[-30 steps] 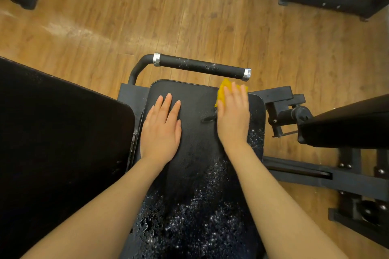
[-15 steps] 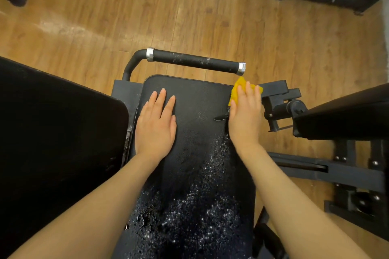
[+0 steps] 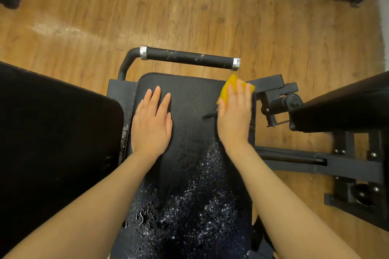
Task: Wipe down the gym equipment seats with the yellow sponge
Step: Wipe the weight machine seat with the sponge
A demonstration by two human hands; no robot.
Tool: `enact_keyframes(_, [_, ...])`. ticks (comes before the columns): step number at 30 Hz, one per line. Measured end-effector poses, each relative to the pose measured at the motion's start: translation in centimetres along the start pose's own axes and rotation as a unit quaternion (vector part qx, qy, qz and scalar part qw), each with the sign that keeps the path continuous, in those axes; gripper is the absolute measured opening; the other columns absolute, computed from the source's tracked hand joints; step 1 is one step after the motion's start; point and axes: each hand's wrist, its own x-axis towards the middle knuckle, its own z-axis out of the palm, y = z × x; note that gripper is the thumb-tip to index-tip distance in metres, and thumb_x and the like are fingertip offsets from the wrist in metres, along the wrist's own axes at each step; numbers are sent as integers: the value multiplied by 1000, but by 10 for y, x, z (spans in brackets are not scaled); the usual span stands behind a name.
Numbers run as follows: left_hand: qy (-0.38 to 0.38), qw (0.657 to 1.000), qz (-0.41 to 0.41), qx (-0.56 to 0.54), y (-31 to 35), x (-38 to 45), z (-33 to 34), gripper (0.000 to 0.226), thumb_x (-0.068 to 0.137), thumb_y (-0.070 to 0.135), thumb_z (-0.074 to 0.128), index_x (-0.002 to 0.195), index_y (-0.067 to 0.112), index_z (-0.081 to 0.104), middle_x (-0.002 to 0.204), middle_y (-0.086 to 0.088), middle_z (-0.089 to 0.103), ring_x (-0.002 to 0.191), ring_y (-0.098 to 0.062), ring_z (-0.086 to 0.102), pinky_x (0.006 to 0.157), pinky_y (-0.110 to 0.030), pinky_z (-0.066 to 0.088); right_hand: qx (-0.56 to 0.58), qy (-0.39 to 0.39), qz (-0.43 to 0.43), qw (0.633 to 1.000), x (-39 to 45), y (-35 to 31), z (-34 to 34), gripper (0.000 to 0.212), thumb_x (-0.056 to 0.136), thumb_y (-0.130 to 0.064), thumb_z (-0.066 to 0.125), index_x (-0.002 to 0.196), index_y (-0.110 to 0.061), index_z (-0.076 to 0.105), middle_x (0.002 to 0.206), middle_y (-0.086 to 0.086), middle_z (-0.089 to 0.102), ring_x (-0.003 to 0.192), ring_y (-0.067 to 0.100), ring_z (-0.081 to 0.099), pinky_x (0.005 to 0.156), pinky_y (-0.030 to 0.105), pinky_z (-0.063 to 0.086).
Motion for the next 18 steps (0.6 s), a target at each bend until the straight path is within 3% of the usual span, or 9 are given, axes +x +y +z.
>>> enact_keyframes(4, [2, 1000, 2, -1, -1, 0, 0, 48, 97, 25, 41, 145, 16, 38, 155, -9, 29, 145, -27, 22, 115, -41, 23, -38, -69, -192, 978, -50, -15, 8, 54, 92, -30, 55, 139, -7, 44, 149, 12, 38, 142, 31, 25, 117, 43, 19])
enact_keyframes(6, [3, 1000, 4, -3, -1, 0, 1, 48, 98, 25, 41, 145, 16, 38, 155, -9, 30, 145, -27, 23, 115, -41, 23, -55, -75, -231, 968, -41, 2, 2, 55, 89, -28, 61, 137, -7, 46, 146, 12, 42, 140, 31, 31, 114, 42, 24])
enact_keyframes(7, [4, 1000, 4, -4, -1, 0, 1, 48, 98, 25, 41, 144, 16, 38, 155, -9, 30, 145, -27, 23, 115, -41, 23, -58, -68, -210, 974, -34, 13, -2, 54, 89, -27, 62, 137, -7, 46, 146, 12, 42, 140, 31, 31, 114, 43, 25])
enact_keyframes(11, [7, 1000, 2, -6, 0, 0, 1, 47, 97, 26, 41, 144, 16, 39, 154, -9, 31, 144, -27, 24, 115, -41, 23, 12, -28, 8, 1000, -15, 36, -16, 51, 96, -27, 51, 143, -10, 39, 154, 6, 30, 145, 25, 16, 116, 39, 18])
enact_keyframes(13, [6, 1000, 3, -7, 0, 0, 1, 47, 97, 25, 42, 144, 16, 39, 154, -10, 31, 144, -28, 24, 115, -41, 23, 44, -14, 40, 998, -26, 20, -11, 51, 97, -26, 49, 143, -8, 38, 155, 7, 27, 146, 26, 11, 117, 36, 11])
enact_keyframes(15, [8, 1000, 5, -7, -1, 0, 1, 48, 97, 25, 42, 144, 16, 39, 154, -10, 30, 144, -28, 24, 115, -41, 23, 41, -24, 2, 999, -48, -3, -3, 52, 95, -26, 51, 142, -8, 39, 154, 9, 28, 146, 28, 13, 118, 37, 10])
enact_keyframes(18, [13, 1000, 9, -9, -2, -1, 1, 48, 97, 24, 42, 144, 15, 39, 154, -10, 31, 144, -28, 24, 115, -42, 25, -11, -66, -140, 988, -76, -11, -1, 54, 89, -23, 60, 138, -7, 45, 148, 12, 39, 142, 31, 26, 115, 42, 20])
